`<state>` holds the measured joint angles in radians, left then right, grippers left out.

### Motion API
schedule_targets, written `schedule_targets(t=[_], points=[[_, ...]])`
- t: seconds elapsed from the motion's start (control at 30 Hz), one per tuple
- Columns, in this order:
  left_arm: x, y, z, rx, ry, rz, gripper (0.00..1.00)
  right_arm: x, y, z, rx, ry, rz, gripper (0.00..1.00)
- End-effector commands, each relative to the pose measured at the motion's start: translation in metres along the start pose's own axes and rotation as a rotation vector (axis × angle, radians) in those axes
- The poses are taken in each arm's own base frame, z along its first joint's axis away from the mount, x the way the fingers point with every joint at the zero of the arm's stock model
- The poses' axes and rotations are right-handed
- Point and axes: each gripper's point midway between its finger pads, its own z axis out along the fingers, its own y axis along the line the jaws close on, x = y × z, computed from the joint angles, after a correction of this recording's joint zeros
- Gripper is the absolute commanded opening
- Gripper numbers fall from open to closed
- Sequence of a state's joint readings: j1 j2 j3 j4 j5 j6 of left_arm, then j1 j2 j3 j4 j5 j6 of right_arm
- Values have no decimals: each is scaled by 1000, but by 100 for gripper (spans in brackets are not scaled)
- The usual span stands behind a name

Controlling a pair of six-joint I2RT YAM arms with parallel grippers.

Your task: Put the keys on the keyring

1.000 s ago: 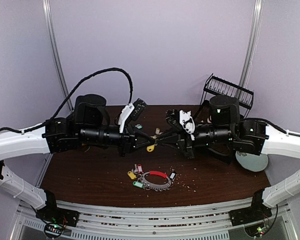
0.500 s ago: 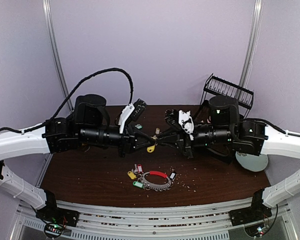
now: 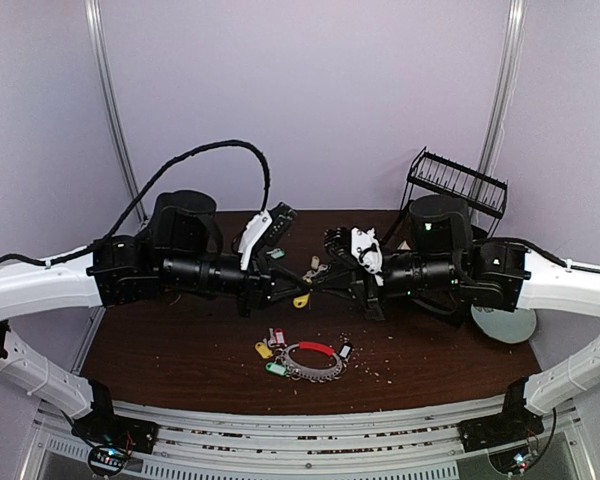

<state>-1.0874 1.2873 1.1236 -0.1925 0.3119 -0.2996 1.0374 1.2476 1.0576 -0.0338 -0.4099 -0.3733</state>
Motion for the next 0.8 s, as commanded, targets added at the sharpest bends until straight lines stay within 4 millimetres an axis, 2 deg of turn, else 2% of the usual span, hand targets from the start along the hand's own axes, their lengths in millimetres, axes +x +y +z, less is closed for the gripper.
schedule_targets(t=[0.0,0.23,0.43,0.53,0.7,0.73,0.77], points=[[-18,-15,0,50,-51,60,0,-17,2,-4,-3,-65,-18,0],[-5,-7,0,12,9,91,0,-22,-3,-12,44,-98,15,0],[8,19,-3,-137,73,102,0,-24,-13,-20,105,-101,27,0],[14,23,-3,-164,101,124,0,-22,-14,-20,111,-93,34,0],[9,22,-10,-181,90,151,0,-16,-5,-19,68,-78,24,0],[6,22,-12,-187,81,153,0,-12,-4,-17,62,-72,23,1],[4,22,-14,-190,76,154,0,-8,-3,-14,58,-66,25,7]])
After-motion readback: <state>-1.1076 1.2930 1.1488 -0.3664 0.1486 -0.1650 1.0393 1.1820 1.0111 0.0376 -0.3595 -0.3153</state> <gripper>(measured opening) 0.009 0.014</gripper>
